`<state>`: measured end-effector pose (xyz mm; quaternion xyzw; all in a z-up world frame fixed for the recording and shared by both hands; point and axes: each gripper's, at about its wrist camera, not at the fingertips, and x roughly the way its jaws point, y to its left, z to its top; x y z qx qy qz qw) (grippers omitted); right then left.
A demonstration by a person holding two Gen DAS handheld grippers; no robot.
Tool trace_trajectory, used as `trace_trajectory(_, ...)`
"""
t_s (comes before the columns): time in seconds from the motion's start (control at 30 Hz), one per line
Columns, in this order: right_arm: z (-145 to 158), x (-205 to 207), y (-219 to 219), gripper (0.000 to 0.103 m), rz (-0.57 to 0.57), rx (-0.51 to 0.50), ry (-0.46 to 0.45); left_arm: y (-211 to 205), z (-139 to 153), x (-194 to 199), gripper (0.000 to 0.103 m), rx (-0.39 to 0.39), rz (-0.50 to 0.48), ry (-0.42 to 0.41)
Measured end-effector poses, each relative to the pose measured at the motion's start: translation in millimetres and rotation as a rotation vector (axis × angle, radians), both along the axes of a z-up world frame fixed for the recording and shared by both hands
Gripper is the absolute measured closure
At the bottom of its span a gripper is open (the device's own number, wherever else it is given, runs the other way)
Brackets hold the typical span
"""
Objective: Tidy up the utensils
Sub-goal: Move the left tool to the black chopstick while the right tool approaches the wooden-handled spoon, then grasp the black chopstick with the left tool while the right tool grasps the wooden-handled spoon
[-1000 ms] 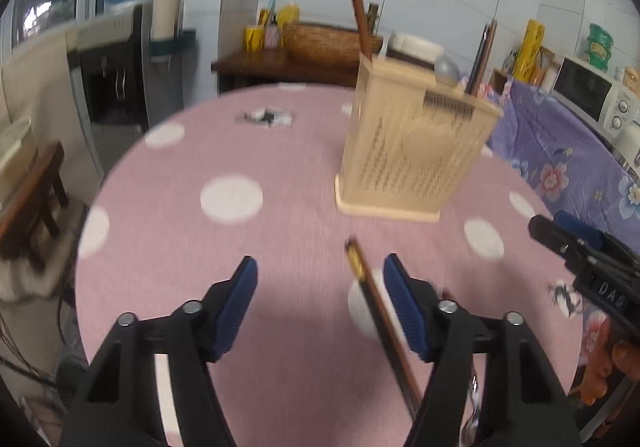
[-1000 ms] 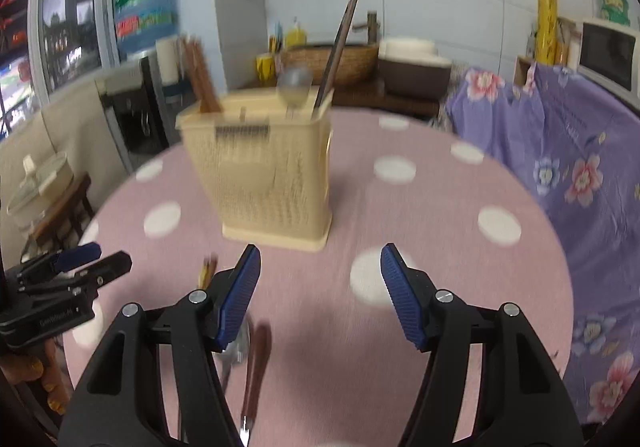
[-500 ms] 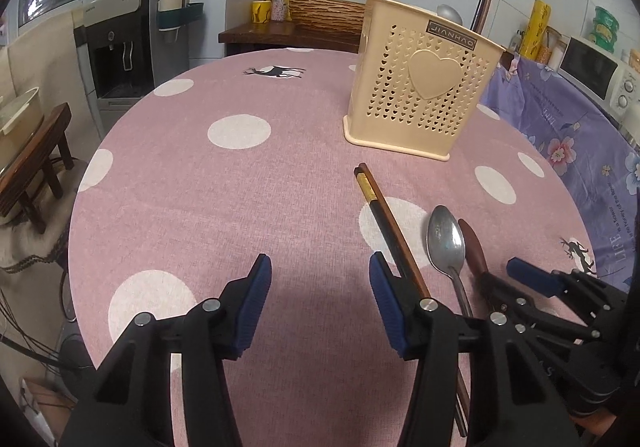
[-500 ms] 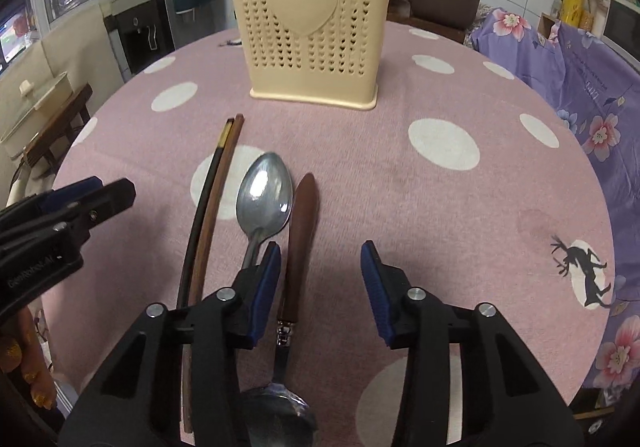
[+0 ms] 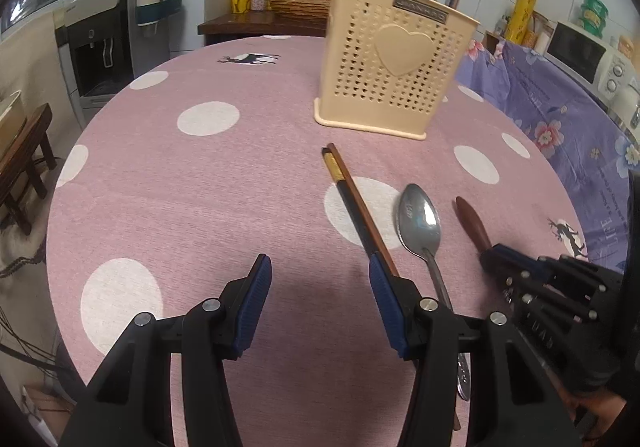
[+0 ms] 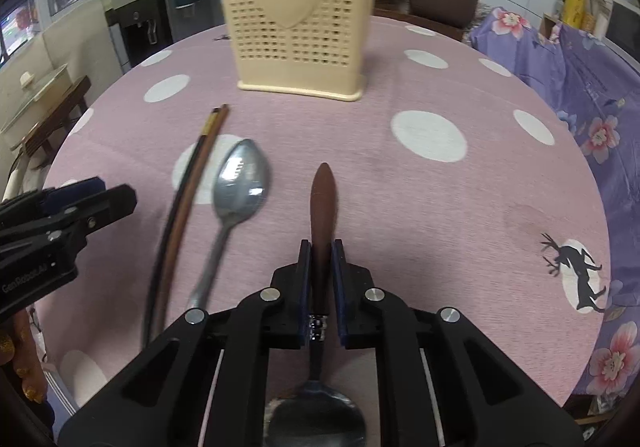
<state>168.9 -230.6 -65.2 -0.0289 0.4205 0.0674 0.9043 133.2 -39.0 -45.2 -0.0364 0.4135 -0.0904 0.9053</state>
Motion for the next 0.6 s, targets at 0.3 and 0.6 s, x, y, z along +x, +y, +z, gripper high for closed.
trace_trajectory(0.3,-0.7,-0.6,-22.3,0.083,-0.043,0.054,-0.025,-25.2,-9.7,-2.0,0.052,0.069,-0.033,0.019)
trace_trajectory(0.6,9.0,-4.1,-35.2,0.05,-0.095,0.096,-0.078,-30.2,-10.4,-1.9,0.052,0.104,-0.015,0.035)
